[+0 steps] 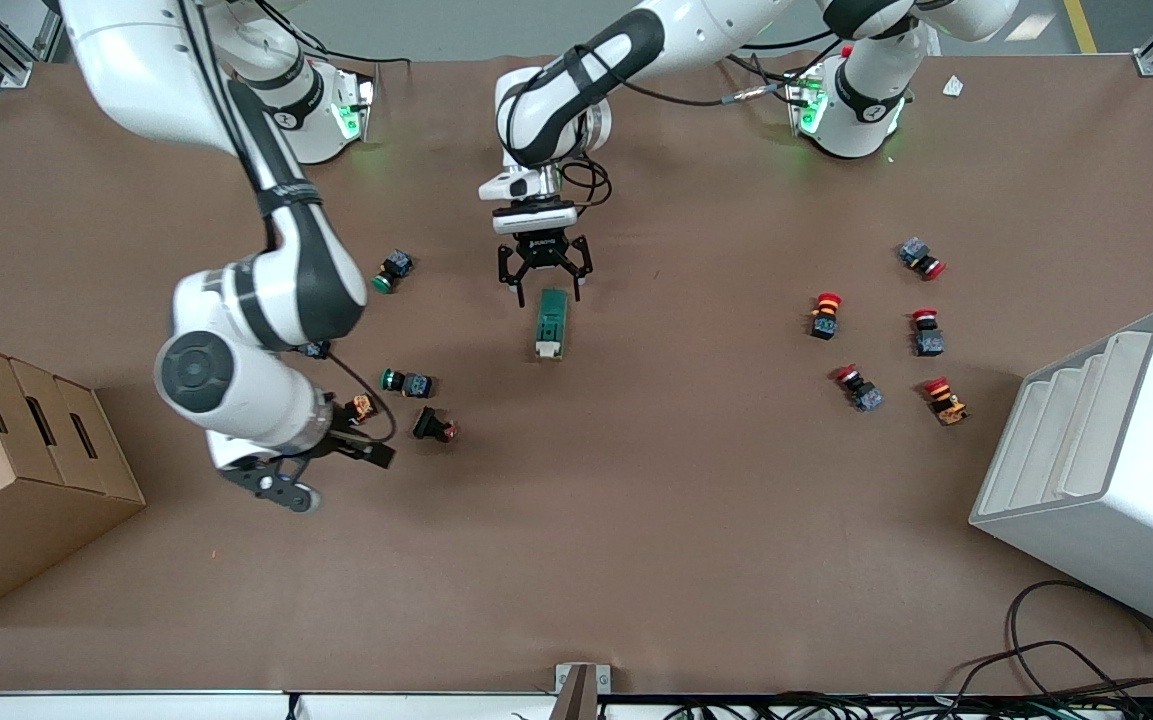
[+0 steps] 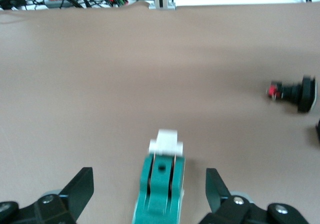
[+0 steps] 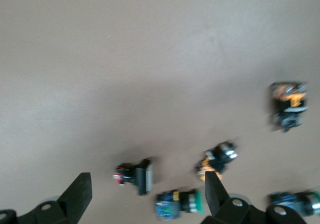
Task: Close load switch with both arms
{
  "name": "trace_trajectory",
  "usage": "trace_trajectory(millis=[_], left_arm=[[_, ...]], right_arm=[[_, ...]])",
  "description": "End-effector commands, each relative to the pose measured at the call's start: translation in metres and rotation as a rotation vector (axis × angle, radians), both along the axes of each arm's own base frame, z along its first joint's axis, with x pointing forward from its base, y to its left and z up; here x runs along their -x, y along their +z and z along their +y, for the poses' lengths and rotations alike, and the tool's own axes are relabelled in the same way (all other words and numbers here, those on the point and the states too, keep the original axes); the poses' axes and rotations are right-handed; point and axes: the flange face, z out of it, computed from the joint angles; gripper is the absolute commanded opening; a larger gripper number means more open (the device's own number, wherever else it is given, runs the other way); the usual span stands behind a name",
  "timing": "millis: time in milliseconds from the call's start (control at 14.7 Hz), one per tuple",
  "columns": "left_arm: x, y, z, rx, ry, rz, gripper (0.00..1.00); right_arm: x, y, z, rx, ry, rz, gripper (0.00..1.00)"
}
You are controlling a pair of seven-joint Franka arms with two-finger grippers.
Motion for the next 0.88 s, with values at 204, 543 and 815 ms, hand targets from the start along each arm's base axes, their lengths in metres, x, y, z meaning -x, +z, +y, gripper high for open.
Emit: trace_trajectory(millis=[204,543,815], left_arm=[[-0.103,0.17,0.028,0.002,0.045,0.193,1.0],[-0.203,0.283,0.117,0.076,0.082,0.37,1.0],[-0.25,0.334,0.201,0.125,0.065,0.478,1.0]], right_arm=[[0.019,0.078,-0.113,-0.001,0.236,0.06,1.0],[0.024,0.112,-0.188,0.012,0.327,0.032,1.0],[0.027,0.126,-0.22,0.042,0.312,0.016,1.0]])
